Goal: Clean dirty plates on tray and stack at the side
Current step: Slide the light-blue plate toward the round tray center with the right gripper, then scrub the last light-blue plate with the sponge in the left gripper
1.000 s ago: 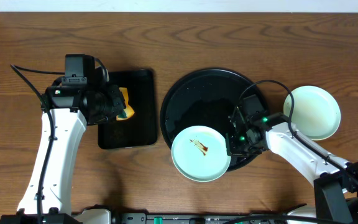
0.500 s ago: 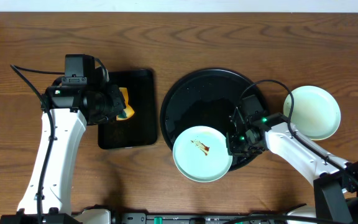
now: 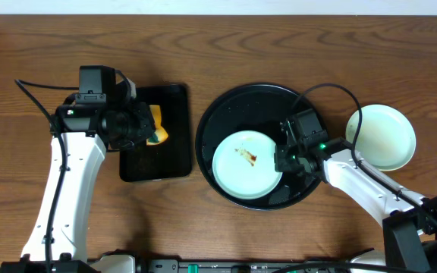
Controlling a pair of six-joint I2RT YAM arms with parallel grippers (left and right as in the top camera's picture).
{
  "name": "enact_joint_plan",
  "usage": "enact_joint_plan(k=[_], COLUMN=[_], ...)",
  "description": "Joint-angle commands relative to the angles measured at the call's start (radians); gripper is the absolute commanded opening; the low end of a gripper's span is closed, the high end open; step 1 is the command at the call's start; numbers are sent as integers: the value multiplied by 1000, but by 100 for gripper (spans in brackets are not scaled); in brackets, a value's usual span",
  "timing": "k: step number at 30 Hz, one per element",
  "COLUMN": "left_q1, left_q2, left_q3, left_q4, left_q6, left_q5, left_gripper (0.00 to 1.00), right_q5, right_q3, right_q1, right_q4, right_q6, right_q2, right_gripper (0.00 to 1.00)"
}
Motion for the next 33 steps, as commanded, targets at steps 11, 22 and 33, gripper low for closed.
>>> enact_joint_plan(k=[11, 22, 33], left_q1=[-296, -501, -532], left_q2=[53, 261, 418], left_q3=[-6, -6, -6], left_q4=[111, 356, 466], left_q6=[75, 12, -47], left_q5=[58, 244, 425], left_gripper=[8, 8, 8], right_q5=[192, 192, 192], right_q3=[19, 19, 19], right_q1=[8, 8, 8], right_q4=[48, 25, 24], right_q6=[-66, -68, -68], right_q2=[8, 8, 8], right_gripper=[1, 1, 1])
